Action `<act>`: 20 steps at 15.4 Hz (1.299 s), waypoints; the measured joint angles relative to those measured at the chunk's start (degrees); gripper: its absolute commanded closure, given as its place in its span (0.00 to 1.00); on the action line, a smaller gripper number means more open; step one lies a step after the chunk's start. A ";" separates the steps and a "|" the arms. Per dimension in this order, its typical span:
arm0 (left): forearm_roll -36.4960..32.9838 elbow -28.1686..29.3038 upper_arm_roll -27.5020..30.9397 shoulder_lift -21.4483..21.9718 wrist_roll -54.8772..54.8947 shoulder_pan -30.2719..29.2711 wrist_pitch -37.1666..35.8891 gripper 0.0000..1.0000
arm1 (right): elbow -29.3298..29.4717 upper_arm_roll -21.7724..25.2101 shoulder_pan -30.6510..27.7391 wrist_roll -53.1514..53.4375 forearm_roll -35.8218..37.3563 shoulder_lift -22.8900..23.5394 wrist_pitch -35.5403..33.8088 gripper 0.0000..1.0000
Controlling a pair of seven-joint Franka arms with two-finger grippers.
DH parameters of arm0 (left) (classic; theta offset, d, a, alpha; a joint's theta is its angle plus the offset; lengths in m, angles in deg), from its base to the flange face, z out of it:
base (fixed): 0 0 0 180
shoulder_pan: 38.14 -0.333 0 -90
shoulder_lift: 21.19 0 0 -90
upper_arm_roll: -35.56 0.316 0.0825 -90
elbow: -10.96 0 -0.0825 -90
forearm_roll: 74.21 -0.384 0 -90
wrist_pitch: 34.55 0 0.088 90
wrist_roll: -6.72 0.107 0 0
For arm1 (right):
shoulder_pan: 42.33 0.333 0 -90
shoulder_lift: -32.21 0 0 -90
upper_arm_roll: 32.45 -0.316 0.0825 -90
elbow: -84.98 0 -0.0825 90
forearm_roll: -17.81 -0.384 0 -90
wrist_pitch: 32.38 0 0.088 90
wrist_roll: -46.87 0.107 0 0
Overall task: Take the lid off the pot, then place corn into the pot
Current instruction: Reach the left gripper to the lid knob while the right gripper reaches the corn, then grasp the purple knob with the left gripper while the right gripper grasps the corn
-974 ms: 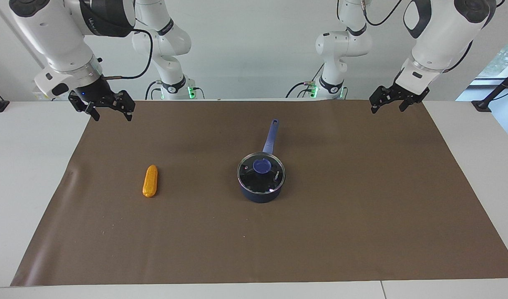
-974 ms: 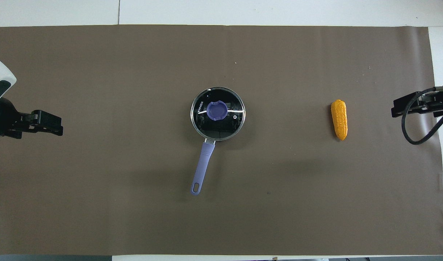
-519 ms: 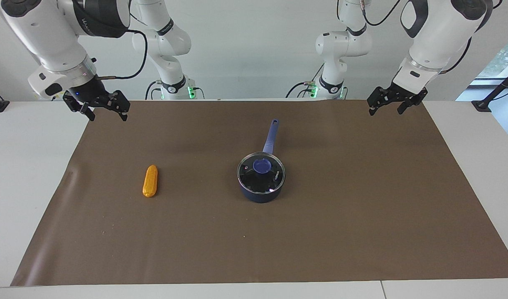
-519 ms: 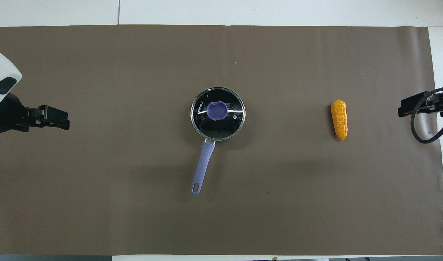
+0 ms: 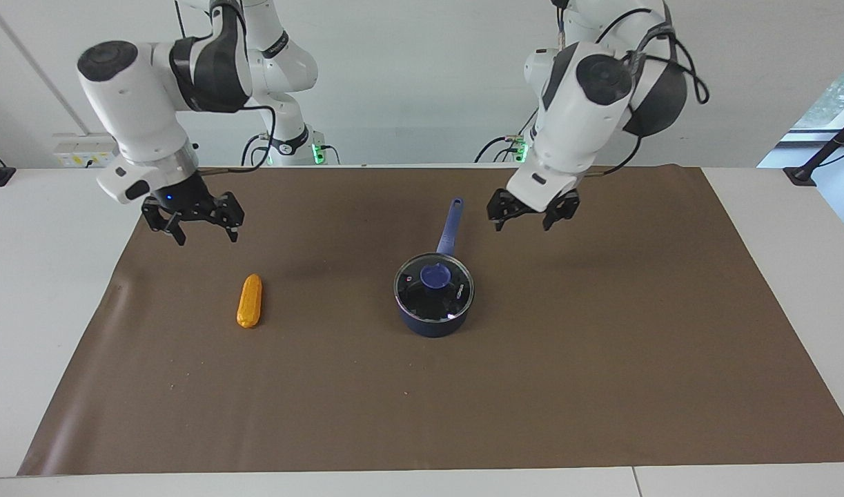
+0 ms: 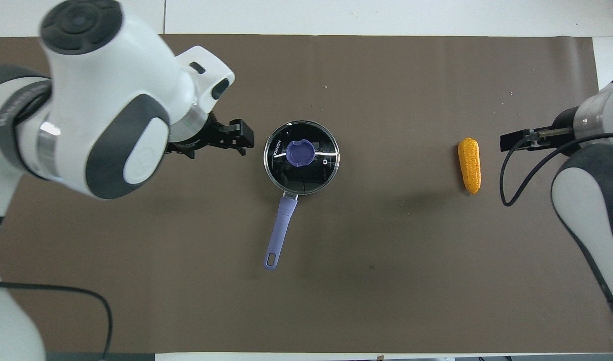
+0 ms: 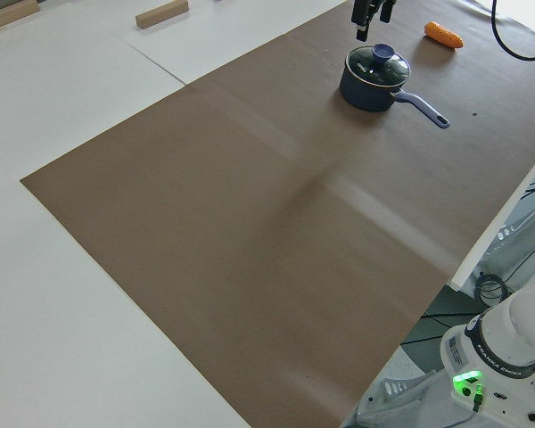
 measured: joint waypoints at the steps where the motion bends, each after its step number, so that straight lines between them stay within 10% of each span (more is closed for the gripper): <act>1: 0.00 -2.64 0.08 -3.39 -1.72 1.83 0.39 0.00 | -2.34 0.02 -0.04 0.68 0.00 0.47 2.25 0.00; 6: -0.01 -8.19 0.34 -11.50 -4.98 6.68 3.75 0.00 | -9.36 -0.01 0.38 4.63 -0.01 4.56 15.09 0.00; 15: -1.12 -8.20 0.45 -12.97 -6.50 9.02 7.79 0.00 | -14.03 0.18 1.73 6.17 -0.01 9.87 24.85 0.00; 20: -2.12 -6.32 0.62 -13.54 -7.12 9.06 10.44 0.00 | -14.03 0.23 1.32 6.17 -0.01 11.16 25.42 0.23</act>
